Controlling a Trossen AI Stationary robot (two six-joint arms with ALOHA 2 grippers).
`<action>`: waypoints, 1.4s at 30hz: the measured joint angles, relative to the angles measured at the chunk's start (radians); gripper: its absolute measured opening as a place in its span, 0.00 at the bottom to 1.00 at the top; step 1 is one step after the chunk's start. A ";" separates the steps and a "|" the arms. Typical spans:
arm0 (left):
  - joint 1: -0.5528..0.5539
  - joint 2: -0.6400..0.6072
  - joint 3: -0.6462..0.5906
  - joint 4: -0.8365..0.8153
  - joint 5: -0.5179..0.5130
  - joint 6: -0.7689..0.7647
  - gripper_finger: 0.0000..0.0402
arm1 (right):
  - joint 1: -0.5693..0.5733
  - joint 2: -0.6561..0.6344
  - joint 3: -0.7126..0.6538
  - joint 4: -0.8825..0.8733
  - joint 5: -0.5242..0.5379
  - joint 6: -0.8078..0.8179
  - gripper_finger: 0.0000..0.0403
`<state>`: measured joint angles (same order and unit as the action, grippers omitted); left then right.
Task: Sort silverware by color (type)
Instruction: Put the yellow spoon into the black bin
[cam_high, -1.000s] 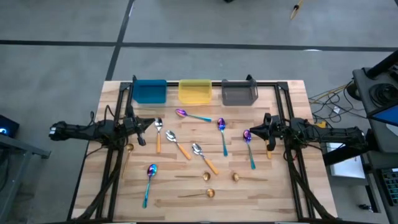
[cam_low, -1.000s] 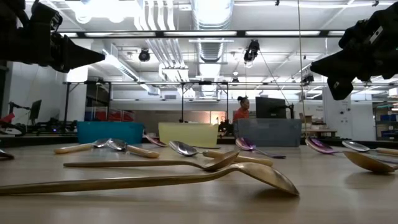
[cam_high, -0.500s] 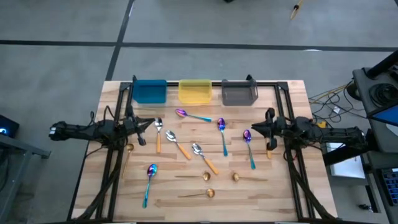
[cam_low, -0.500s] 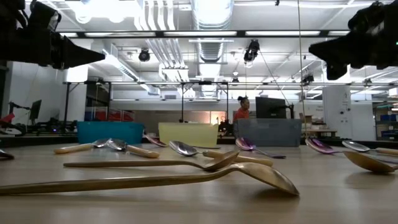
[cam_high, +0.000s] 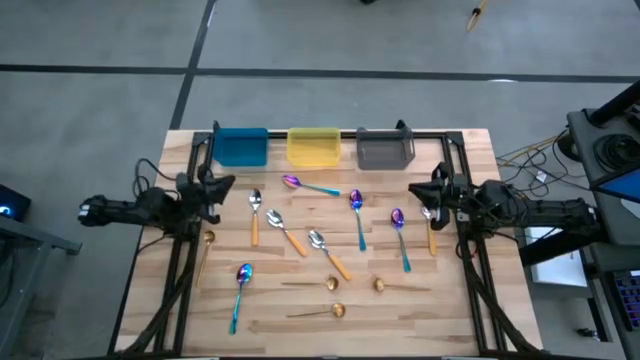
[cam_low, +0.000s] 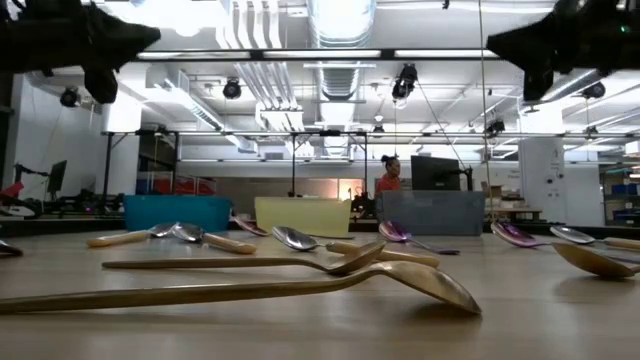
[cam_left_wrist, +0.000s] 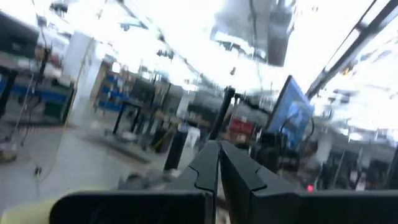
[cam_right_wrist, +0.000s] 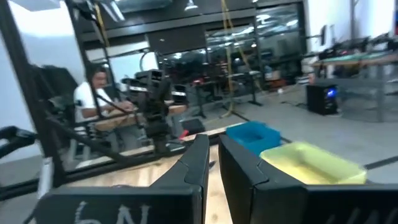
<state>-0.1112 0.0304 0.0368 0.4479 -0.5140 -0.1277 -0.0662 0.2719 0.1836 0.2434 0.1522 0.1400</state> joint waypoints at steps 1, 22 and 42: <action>0.000 0.003 0.000 0.025 0.000 0.012 0.00 | 0.000 0.023 0.024 -0.001 0.015 -0.005 0.07; 0.000 0.195 0.057 0.185 0.001 -0.054 0.00 | -0.035 0.579 0.512 -0.197 0.085 0.037 0.07; 0.035 0.527 0.607 -0.595 -0.001 0.311 0.00 | -0.157 1.039 1.080 -1.044 0.085 0.175 0.07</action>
<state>-0.0765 0.5578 0.6441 -0.1472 -0.5152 0.1829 -0.2234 1.3113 1.2641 -0.8007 0.2368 0.3148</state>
